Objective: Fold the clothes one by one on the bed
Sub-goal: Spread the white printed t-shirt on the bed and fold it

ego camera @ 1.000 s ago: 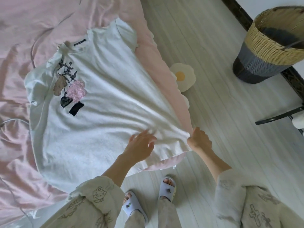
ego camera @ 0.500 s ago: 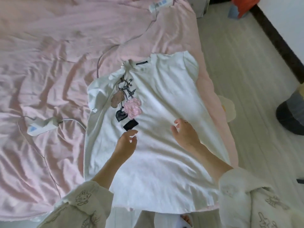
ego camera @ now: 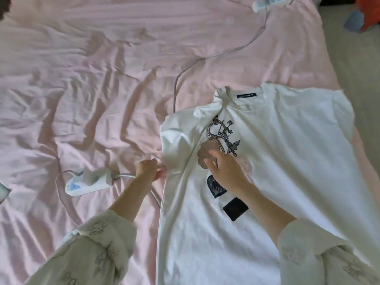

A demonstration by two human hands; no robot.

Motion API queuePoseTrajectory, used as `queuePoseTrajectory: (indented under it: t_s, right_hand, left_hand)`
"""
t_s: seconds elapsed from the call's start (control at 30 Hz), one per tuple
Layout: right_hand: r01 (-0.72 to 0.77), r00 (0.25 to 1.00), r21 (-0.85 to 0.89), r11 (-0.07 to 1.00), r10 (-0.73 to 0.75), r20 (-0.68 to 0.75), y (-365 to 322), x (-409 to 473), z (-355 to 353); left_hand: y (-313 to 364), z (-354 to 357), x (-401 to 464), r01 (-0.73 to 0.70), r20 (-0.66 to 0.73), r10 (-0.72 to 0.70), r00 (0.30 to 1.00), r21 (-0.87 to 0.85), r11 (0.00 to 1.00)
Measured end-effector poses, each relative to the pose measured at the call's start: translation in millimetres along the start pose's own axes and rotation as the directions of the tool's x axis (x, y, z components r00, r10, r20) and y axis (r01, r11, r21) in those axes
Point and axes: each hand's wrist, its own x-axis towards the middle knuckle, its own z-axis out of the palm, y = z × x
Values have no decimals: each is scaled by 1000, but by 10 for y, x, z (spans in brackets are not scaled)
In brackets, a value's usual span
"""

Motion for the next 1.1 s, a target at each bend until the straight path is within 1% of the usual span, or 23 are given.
queuePoseTrajectory:
  t_s: [0.1, 0.2, 0.27, 0.3, 0.33, 0.37, 0.4, 0.47, 0.5, 0.53, 0.57, 0.6, 0.63, 0.67, 0.7, 0.73, 0.77, 0.87, 0.93, 0.97, 1.03, 1.07, 1.1]
  right_hand:
    - [-1, 999, 9, 1000, 0, 40, -94, 188, 159]
    - [50, 996, -35, 998, -48, 69, -175, 326, 224]
    - [73, 995, -53, 996, -69, 79, -222, 416, 221]
    - [71, 993, -44, 997, -66, 94, -246, 460, 209]
    - [70, 992, -28, 997, -67, 104, -261, 501, 198]
    - [78, 991, -19, 997, -76, 107, -280, 552, 190]
    - [97, 990, -27, 995, -94, 109, -297, 592, 184]
    - [140, 987, -103, 985, -129, 100, -336, 659, 181]
    - [158, 986, -152, 976, -146, 85, -366, 694, 179]
    - [171, 984, -198, 965, -159, 74, -390, 720, 183]
    - [176, 983, -244, 954, -159, 86, -419, 756, 190]
    - [177, 982, -287, 941, -147, 122, -426, 775, 207]
    - [179, 977, -317, 931, -129, 173, -430, 792, 224]
    - [185, 969, -338, 923, -114, 220, -411, 803, 251]
    - [194, 961, -359, 913, -103, 258, -386, 808, 278]
    - [200, 952, -372, 907, -91, 291, -354, 814, 302]
    - [204, 946, -378, 903, -82, 314, -321, 817, 318]
    - [197, 940, -365, 910, -70, 334, -295, 838, 326]
    - [180, 941, -349, 920, -58, 332, -330, 845, 307]
    - [170, 943, -342, 924, -51, 329, -351, 848, 296]
    - [152, 945, -324, 934, -41, 324, -370, 856, 273]
    - [145, 946, -313, 939, -39, 322, -375, 854, 261]
    - [141, 946, -303, 943, -38, 322, -378, 852, 250]
  left_hand:
    - [38, 50, 137, 91, 79, -88, 993, -33, 995]
    - [141, 137, 217, 171, 243, -148, 959, -76, 982]
    - [199, 208, 256, 165, 292, -145, 945, -45, 985]
    - [223, 241, 278, 105, 265, -97, 959, -15, 994]
    - [260, 256, 283, -3, 194, -1, 981, 19, 1000]
    - [314, 232, 274, -136, 98, 131, 987, 39, 990]
    - [370, 186, 244, -278, -14, 279, 960, 49, 959]
    - [466, 50, 182, -516, -179, 533, 827, 133, 846]
    - [500, -31, 181, -558, -187, 587, 788, 185, 809]
    - [491, -88, 208, -556, -161, 594, 788, 227, 800]
    - [464, -133, 272, -516, -123, 551, 826, 229, 825]
    - [419, -171, 329, -417, -93, 431, 897, 139, 898]
    - [374, -201, 374, -245, -68, 242, 968, -34, 969]
    - [344, -217, 385, -46, -25, 42, 999, -216, 975]
    - [306, -238, 402, 114, 25, -112, 993, -340, 934]
    - [273, -255, 419, 209, 66, -200, 978, -397, 893]
    - [259, -280, 429, 258, 102, -238, 966, -418, 871]
    - [361, -300, 453, 369, 292, -267, 919, -394, 842]
    - [457, -273, 433, 405, 382, -282, 880, -295, 865]
    - [499, -243, 420, 389, 393, -273, 878, -253, 886]
    - [604, -181, 380, 258, 347, -152, 925, -284, 923]
    - [656, -183, 358, 161, 273, -59, 960, -367, 916]
    - [709, -206, 341, 78, 185, 14, 983, -477, 875]
